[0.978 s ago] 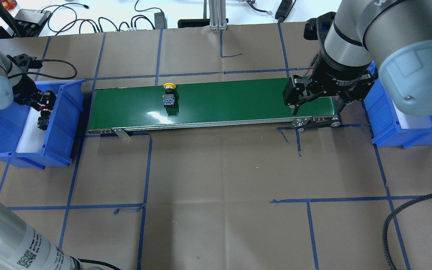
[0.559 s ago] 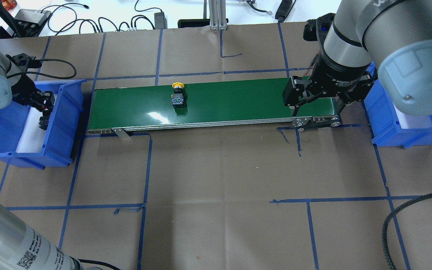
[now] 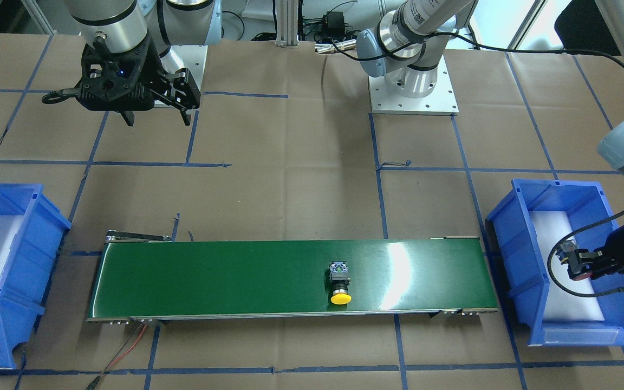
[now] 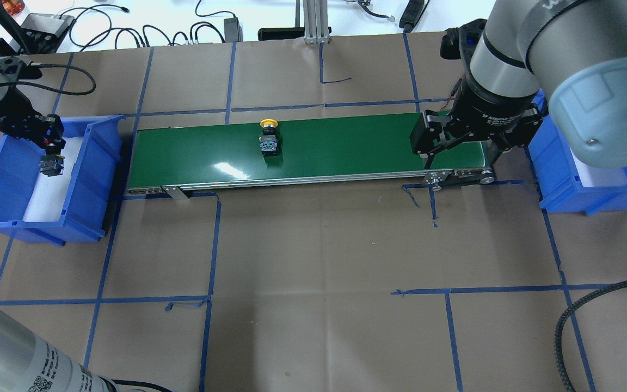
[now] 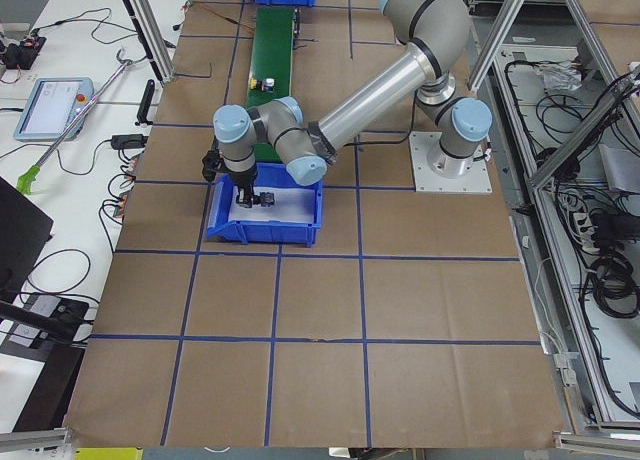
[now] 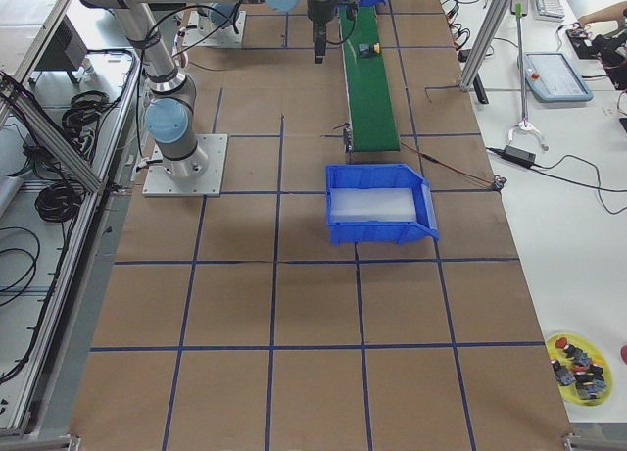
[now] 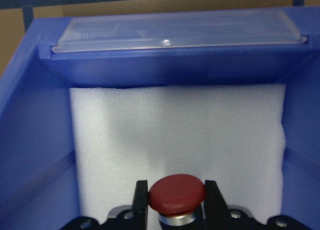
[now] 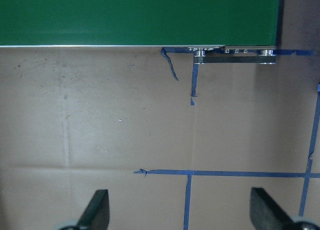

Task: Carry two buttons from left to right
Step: 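Lift the red button and carry it to the conveyor's near end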

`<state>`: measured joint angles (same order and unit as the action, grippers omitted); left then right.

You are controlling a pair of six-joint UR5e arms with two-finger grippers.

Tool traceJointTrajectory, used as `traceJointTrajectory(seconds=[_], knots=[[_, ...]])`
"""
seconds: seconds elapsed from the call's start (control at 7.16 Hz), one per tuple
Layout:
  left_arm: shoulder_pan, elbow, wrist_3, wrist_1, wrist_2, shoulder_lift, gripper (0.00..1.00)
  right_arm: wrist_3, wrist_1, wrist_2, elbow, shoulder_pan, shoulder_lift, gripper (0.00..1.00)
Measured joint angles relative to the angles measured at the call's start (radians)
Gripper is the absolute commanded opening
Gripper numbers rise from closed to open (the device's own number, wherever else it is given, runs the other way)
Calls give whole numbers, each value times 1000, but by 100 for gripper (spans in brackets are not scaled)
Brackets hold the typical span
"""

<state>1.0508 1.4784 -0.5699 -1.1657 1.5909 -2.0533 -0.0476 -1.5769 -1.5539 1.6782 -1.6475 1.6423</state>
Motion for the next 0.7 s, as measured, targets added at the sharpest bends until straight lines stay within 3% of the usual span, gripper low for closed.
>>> traceJointTrajectory(seconds=[0.7], knots=[[8, -317, 7, -392, 2, -10, 0, -1, -6, 0, 0, 0, -1, 100]])
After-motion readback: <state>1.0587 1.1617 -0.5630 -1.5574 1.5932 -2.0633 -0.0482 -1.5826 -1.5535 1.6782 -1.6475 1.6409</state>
